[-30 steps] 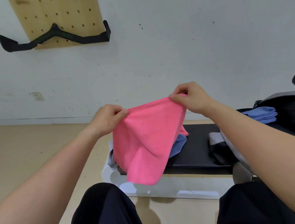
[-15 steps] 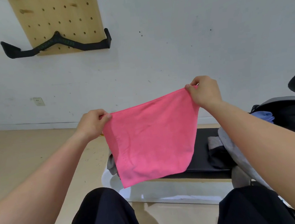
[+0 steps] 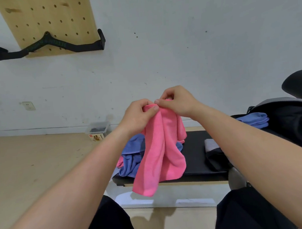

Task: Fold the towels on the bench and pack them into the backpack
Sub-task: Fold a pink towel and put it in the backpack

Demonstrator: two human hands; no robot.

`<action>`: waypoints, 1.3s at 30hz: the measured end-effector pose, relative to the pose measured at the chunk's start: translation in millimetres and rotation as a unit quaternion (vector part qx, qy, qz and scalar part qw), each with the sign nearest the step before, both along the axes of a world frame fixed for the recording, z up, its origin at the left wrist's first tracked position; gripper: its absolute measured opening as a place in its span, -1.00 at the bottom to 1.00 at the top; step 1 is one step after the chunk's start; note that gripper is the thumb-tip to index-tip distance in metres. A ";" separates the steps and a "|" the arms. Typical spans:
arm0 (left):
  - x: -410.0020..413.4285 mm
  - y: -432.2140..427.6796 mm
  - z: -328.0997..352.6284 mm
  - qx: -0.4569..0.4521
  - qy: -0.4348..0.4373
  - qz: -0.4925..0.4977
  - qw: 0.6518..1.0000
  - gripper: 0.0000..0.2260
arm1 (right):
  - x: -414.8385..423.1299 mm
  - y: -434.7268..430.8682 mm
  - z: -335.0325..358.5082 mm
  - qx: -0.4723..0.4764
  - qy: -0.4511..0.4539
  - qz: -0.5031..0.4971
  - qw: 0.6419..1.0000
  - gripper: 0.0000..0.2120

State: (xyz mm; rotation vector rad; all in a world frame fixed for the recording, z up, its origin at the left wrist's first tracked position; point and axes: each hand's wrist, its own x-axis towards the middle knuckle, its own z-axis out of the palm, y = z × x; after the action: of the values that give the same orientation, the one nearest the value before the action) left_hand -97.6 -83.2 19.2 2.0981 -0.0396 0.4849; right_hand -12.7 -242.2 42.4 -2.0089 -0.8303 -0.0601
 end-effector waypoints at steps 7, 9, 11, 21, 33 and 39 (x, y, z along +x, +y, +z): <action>-8.4 38.8 22.7 0.047 -0.037 0.116 0.991 -0.94 | 3.6 -27.0 -23.0 -0.104 0.088 0.056 0.989 -0.88; -12.9 51.1 28.2 0.066 -0.040 0.136 0.988 -0.93 | 5.2 -29.6 -36.2 -0.131 0.079 0.044 0.987 -0.82; -16.9 63.1 31.8 0.078 -0.042 0.151 0.985 -0.93 | 5.4 -31.6 -46.4 -0.150 0.066 0.024 0.986 -0.78; -30.0 98.4 31.8 0.094 -0.043 0.241 0.965 -0.91 | 22.2 -41.1 -5.5 -0.134 -0.052 -0.101 0.985 -0.71; 12.0 21.6 119.2 0.068 -0.129 0.176 0.974 -0.89 | 22.4 -79.7 109.4 0.032 -0.120 -0.237 0.964 -0.70; 17.3 7.6 98.6 0.117 -0.088 0.177 0.973 -0.86 | 25.8 -114.3 91.6 0.007 -0.110 -0.286 0.952 -0.69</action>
State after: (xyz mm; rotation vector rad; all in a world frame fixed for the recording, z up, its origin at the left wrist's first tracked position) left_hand -80.3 -75.7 117.8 2.2954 0.1859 0.9196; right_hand 13.1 -356.5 134.0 -2.1958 -0.3496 -0.6275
